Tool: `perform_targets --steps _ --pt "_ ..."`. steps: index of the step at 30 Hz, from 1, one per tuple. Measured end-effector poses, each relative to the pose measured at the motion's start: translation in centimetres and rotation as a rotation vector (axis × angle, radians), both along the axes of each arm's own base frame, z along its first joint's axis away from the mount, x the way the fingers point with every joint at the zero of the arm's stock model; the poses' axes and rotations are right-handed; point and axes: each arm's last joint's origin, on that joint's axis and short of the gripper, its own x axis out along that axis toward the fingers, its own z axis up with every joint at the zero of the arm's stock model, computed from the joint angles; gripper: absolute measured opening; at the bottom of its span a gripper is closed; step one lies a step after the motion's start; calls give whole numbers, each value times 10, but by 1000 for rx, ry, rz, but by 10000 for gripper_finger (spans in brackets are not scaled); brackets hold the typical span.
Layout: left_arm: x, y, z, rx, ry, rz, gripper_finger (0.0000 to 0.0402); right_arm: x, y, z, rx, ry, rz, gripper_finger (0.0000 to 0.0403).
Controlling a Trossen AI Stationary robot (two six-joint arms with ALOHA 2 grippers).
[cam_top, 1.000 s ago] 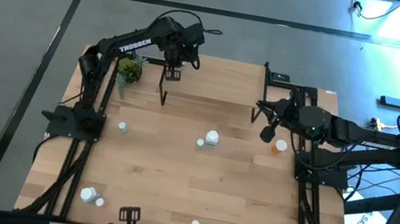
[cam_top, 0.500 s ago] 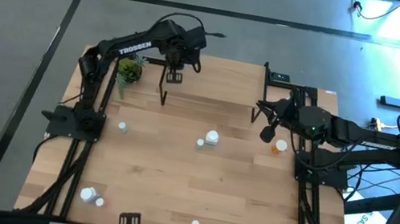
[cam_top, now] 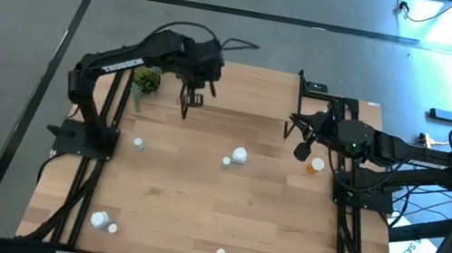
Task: Pick and place medicine bottles onto shelf by color
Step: Put the top right blue pill bottle on the shelf
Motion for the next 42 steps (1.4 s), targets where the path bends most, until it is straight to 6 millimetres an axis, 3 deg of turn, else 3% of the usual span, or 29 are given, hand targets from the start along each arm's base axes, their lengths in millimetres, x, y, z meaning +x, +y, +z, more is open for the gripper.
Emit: perform_targets --steps 9,13,27,42 --pt "-27 -76 39 -24 -188 -89 1 0 0 0 1 -1 -1 39" --pt "-41 -106 41 -3 -232 -94 2 0 0 0 1 0 -1 39" --pt "-88 -183 -12 -11 -260 -26 3 0 0 0 1 -1 -1 39" --pt "-113 -226 -55 27 -352 68 1 0 0 0 1 -1 -1 39"
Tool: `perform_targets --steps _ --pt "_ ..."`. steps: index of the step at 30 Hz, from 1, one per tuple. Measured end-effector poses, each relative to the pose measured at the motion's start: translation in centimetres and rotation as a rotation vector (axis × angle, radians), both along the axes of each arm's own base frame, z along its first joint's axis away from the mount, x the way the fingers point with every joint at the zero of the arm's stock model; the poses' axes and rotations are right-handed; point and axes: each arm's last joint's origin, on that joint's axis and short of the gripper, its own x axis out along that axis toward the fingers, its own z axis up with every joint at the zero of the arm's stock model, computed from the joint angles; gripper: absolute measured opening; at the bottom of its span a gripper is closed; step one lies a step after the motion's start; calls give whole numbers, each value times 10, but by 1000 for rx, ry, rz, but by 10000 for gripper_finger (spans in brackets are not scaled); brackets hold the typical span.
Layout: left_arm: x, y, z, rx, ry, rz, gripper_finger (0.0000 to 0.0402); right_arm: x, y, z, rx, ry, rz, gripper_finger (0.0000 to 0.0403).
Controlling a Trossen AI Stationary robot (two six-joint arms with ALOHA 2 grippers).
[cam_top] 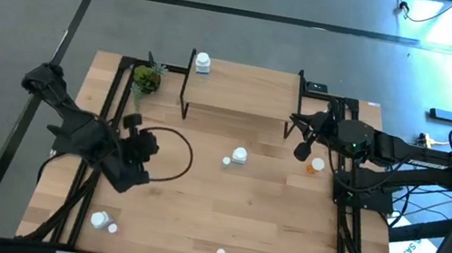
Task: Pick and place medicine bottles onto shelf by color
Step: Put the top right blue pill bottle on the shelf
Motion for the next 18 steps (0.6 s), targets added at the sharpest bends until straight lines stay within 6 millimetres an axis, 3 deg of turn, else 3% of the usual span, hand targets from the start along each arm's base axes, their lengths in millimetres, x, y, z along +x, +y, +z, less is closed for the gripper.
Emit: perform_targets --steps 6,12,18 --pt "-7 -7 -17 9 -42 63 3 0 1 0 14 -2 29 39" --pt "-11 -14 -30 13 -86 85 1 -3 15 17 107 -29 293 30" --pt "-14 -18 -34 26 -144 97 1 -11 31 26 210 150 334 7"
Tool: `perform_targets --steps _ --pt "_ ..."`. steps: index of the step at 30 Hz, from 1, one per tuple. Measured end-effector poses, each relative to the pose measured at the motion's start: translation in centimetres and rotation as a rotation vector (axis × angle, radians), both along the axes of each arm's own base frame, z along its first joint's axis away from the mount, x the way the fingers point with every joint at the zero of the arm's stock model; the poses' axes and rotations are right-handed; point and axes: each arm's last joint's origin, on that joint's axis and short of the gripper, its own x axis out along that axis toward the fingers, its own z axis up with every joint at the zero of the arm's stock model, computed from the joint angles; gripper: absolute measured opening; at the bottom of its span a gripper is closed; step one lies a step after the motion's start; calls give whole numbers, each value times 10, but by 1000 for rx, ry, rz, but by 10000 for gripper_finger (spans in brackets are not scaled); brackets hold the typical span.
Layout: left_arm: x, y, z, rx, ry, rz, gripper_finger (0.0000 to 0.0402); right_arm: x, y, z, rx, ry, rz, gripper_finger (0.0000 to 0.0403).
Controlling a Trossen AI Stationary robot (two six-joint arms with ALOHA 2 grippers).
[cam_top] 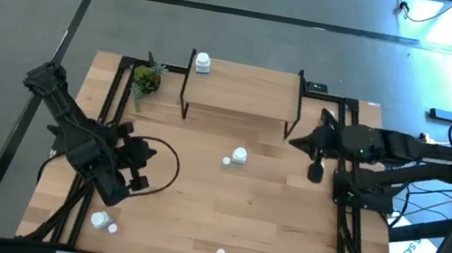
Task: Pick and place medicine bottles onto shelf by color
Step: Put the top right blue pill bottle on the shelf
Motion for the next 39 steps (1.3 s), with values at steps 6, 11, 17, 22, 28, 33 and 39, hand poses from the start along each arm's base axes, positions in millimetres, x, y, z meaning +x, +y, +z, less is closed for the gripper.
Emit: perform_targets --steps 6,11,17,22,28,33,39 --pt "1 -1 1 31 -53 3 3 0 14 6 36 202 -18 4" --pt "1 0 2 53 -75 7 2 3 23 6 88 383 -66 3" --pt "1 0 2 59 -75 4 2 8 28 3 225 540 -130 26" --pt "1 0 2 56 -70 2 3 15 31 -1 318 609 -101 66" --pt "1 -1 2 51 -66 2 1 23 35 -10 331 710 -87 119" --pt "2 -1 2 45 -71 2 1 28 37 -18 315 788 -52 156" --pt "2 -1 2 44 -70 1 3 38 40 -27 269 842 -7 188"
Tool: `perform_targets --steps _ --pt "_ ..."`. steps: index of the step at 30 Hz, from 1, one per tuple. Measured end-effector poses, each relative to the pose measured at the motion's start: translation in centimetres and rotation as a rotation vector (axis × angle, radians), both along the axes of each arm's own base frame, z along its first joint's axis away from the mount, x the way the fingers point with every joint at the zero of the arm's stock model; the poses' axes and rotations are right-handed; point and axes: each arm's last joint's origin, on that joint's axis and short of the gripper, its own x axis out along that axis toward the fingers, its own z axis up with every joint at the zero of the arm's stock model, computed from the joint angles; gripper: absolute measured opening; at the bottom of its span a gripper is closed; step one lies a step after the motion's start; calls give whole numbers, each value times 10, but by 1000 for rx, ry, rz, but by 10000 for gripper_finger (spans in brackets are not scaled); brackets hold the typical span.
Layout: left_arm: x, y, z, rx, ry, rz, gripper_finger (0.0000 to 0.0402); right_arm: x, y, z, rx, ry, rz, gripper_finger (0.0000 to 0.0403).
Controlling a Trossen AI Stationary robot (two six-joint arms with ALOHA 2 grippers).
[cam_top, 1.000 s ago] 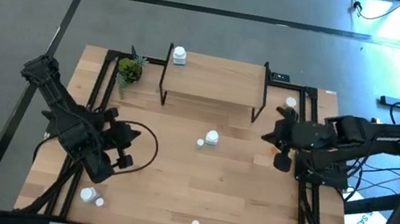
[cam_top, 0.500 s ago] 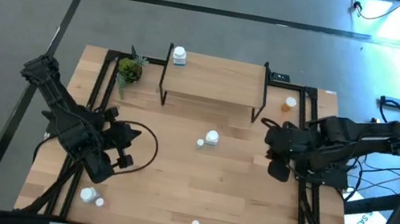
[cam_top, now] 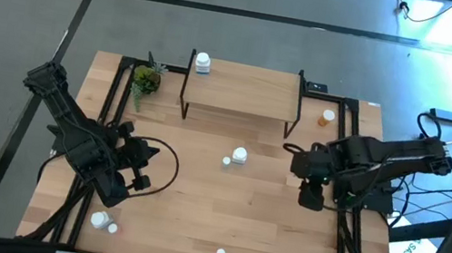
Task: Pick and place medicine bottles onto shelf by color
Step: Put the top right blue pill bottle on the shelf
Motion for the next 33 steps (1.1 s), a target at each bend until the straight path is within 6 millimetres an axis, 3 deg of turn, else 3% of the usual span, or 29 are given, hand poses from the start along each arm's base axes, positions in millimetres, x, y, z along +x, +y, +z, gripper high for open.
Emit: perform_targets --steps 4,13,25,33 --pt "0 0 0 0 0 0 1 6 2 -6 -10 25 14 192" --pt "0 0 0 0 0 0 1 32 8 -16 -48 -62 245 193" --pt "0 0 -1 -14 9 1 4 82 21 -30 -151 -325 460 193" --pt "0 0 -1 -19 13 0 4 113 14 -47 -204 -384 436 193"
